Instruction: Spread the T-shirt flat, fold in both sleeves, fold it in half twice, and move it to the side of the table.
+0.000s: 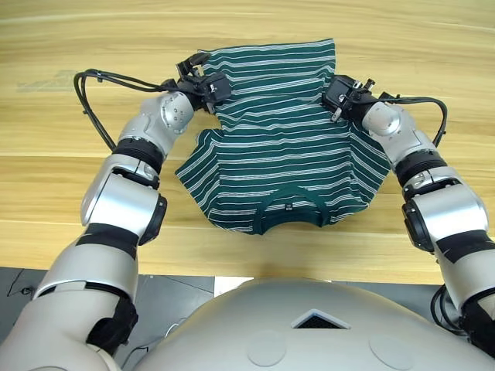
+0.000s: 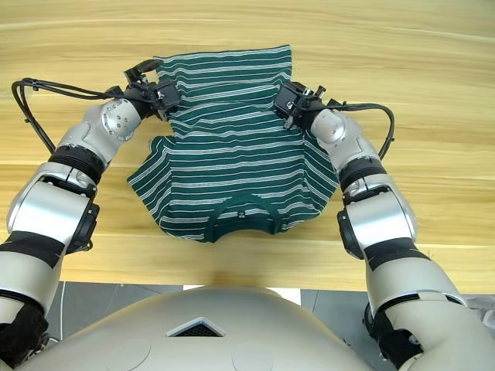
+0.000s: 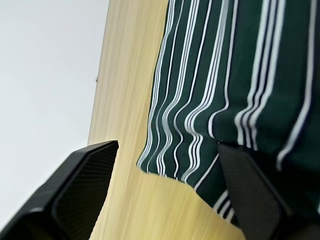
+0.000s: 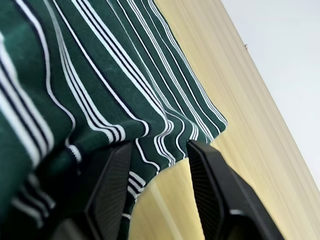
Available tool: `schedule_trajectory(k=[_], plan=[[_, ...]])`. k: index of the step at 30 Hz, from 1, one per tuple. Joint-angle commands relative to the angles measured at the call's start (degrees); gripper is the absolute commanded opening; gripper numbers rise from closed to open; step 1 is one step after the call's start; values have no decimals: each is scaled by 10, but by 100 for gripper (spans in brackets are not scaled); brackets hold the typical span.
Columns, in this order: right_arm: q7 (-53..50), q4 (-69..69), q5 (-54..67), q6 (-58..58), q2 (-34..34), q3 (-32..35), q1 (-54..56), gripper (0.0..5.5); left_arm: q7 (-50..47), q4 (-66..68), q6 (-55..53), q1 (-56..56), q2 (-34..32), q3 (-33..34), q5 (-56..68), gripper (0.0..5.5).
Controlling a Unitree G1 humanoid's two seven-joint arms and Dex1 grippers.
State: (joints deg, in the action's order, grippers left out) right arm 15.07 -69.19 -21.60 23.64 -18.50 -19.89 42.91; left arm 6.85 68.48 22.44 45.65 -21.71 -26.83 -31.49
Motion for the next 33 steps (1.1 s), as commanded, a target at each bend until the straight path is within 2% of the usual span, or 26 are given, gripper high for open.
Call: schedule_trajectory(k=[1,7,14,18,19,22,25,29,33], plan=[[-10,-18,9,-24,-56,31,0,203,1,-2,3,-16,-9,8,3,370],[-14,4,11,-9,-64,48,-2,203,-41,-61,23,-47,-41,46,22,370],[-13,18,7,-2,-49,46,-15,203,-38,-143,29,-102,-52,75,44,370],[-34,42,31,28,-48,74,-19,203,-52,-249,28,-156,-69,105,57,370],[-35,66,44,42,-50,86,-24,203,-47,-325,16,-187,-81,132,74,370],[-23,158,73,57,-62,112,-53,203,13,-579,-27,-314,-137,204,114,370],[0,276,96,36,-82,133,-94,203,118,-767,-43,-455,-204,233,175,370],[23,417,116,-18,-98,157,-119,203,236,-896,-48,-617,-272,179,178,370],[38,506,114,-64,-102,159,-139,203,292,-916,-65,-654,-274,126,140,370]])
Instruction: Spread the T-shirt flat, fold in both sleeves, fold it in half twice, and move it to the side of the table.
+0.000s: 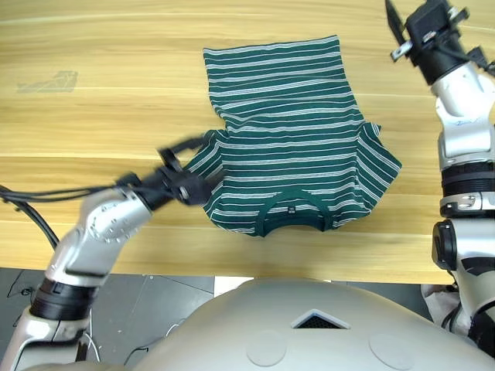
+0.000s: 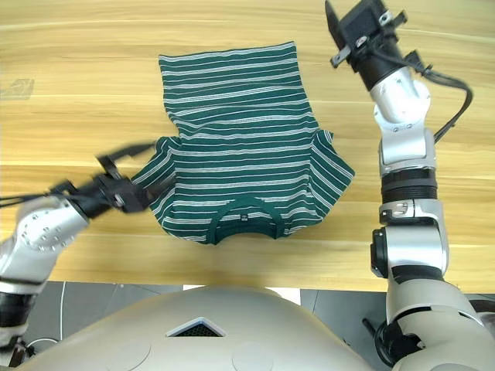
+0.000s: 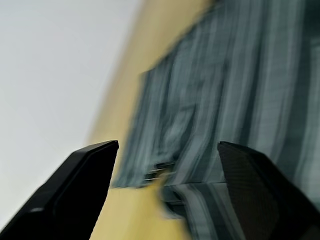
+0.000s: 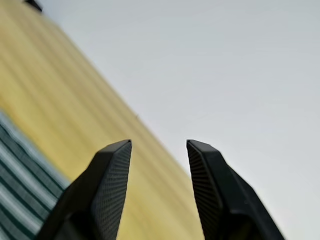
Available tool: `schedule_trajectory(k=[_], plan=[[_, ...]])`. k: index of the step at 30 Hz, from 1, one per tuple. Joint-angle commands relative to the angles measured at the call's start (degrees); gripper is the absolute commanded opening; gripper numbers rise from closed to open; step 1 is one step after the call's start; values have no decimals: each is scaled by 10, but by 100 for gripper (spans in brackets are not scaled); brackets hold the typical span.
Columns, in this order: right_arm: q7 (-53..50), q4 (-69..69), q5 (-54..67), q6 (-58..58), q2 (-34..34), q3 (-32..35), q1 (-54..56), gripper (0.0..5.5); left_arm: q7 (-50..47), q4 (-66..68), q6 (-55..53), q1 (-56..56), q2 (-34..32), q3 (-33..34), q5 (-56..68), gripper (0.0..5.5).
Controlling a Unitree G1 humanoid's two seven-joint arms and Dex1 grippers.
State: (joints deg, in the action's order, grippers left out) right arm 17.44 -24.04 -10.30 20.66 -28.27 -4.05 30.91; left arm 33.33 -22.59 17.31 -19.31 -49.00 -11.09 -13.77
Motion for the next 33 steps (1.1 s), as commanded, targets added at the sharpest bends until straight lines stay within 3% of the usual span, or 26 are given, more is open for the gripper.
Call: schedule_trajectory(k=[1,9,20,33], plan=[[15,64,-2,-40,-6,0,-22,203,29,-1,-17,-1,6,-40,-46,370],[13,73,-13,-56,-6,-2,-31,203,-1,81,-4,37,48,-85,-134,370],[8,70,-22,-56,-7,2,-29,203,19,50,37,-54,-46,-42,-127,370],[-4,71,-21,-55,-10,12,-38,203,7,74,51,-56,-46,-52,-154,370]])
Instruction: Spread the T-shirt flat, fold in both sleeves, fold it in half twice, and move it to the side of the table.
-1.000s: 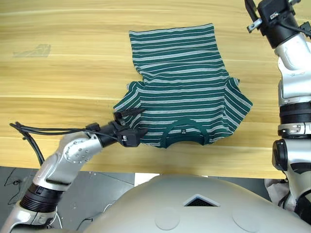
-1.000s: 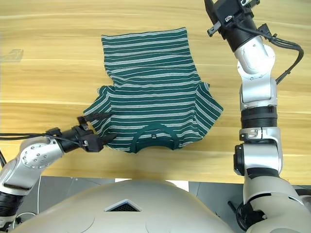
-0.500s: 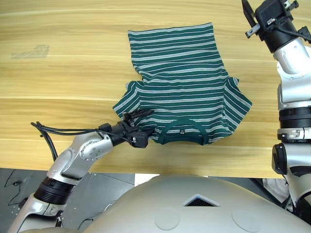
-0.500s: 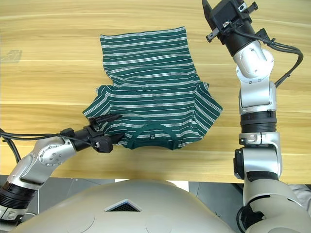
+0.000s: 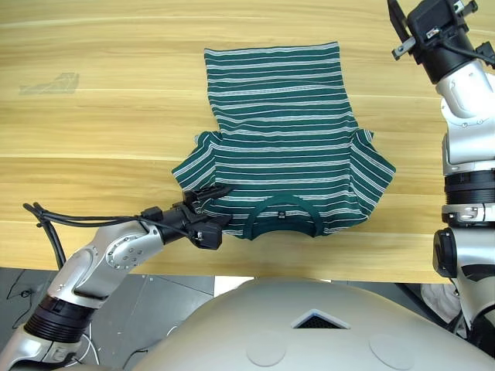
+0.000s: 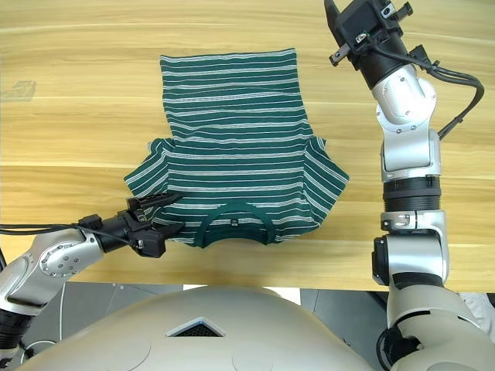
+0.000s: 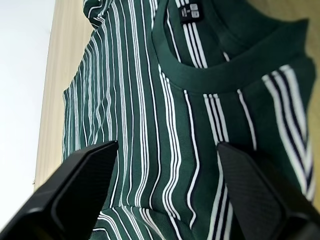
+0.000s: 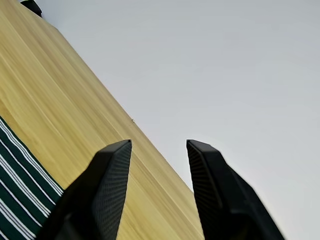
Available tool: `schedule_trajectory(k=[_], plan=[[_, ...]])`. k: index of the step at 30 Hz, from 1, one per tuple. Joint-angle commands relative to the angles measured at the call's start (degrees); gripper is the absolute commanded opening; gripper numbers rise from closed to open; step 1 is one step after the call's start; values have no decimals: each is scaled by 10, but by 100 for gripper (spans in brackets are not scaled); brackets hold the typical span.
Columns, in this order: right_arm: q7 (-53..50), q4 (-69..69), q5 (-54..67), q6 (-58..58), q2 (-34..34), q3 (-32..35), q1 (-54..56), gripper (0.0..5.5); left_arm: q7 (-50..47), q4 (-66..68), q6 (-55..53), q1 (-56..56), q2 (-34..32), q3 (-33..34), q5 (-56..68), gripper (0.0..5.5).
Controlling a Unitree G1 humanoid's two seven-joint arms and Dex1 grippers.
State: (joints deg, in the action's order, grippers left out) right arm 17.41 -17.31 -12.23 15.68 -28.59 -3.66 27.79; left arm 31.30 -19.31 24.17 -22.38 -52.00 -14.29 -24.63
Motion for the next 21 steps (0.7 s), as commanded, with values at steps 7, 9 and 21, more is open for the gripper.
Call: schedule_trajectory(k=[7,9,21], plan=[[-5,6,-3,-7,-8,11,-12,203,40,40,-18,-38,-23,-36,-55,370],[-4,9,-2,-8,-11,13,-16,203,45,43,-20,-50,-34,-36,-63,370],[-4,13,-2,-9,-14,19,-24,203,74,37,-55,-78,-78,-46,-75,370]])
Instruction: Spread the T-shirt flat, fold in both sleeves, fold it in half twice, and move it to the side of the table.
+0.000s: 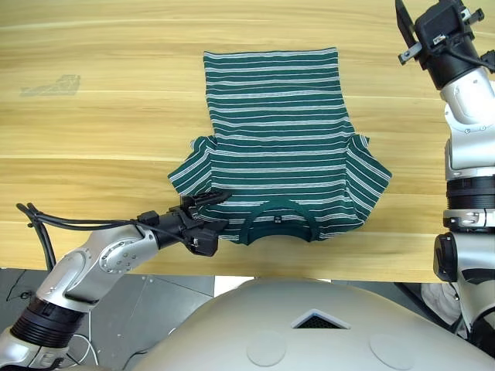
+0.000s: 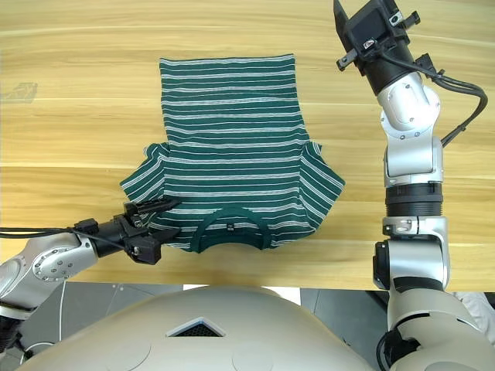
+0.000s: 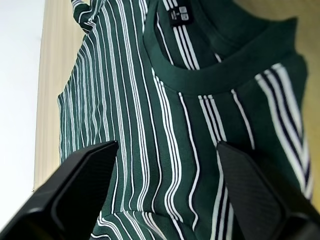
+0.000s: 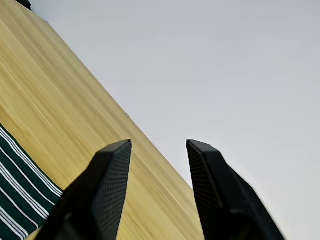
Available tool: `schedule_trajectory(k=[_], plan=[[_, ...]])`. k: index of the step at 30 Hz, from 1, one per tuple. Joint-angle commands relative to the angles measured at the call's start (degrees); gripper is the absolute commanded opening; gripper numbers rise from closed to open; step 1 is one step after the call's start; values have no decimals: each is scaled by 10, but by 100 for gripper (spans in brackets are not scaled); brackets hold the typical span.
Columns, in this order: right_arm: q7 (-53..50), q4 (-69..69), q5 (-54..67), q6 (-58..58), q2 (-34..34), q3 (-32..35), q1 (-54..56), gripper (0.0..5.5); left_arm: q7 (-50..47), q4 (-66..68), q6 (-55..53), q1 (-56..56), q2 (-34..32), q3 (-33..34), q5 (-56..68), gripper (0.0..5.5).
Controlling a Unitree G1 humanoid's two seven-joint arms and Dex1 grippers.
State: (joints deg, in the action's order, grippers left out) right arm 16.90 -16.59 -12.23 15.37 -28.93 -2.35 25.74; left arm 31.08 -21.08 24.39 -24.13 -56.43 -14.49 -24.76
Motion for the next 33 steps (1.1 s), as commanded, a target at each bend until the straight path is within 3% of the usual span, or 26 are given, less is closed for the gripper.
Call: schedule_trajectory(k=[1,5,8,12,15,19,25,28,33], plan=[[2,4,-2,-5,-11,5,-5,203,79,52,-60,-60,-33,-45,-73,370],[3,1,-2,-5,-11,5,-5,203,87,48,-68,-64,-45,-41,-76,370],[3,-3,-3,-4,-10,3,-5,203,102,-6,-83,-78,-61,-2,29,370],[3,-4,-4,-5,-10,2,-6,203,117,-70,-97,-97,-82,107,151,370],[3,-3,-5,-6,-7,-2,-8,203,125,-98,-105,-103,-63,203,226,370],[4,6,-6,-7,-5,-7,-15,203,91,-127,-127,-86,11,259,304,370],[4,11,-8,-6,-6,-8,-25,203,15,-124,-167,-71,124,245,285,370],[-3,25,-5,-11,-13,6,-36,203,-49,-155,-254,-99,216,266,371,370],[-9,55,-4,-21,-16,17,-54,203,-187,-208,-367,-135,374,311,665,370]])
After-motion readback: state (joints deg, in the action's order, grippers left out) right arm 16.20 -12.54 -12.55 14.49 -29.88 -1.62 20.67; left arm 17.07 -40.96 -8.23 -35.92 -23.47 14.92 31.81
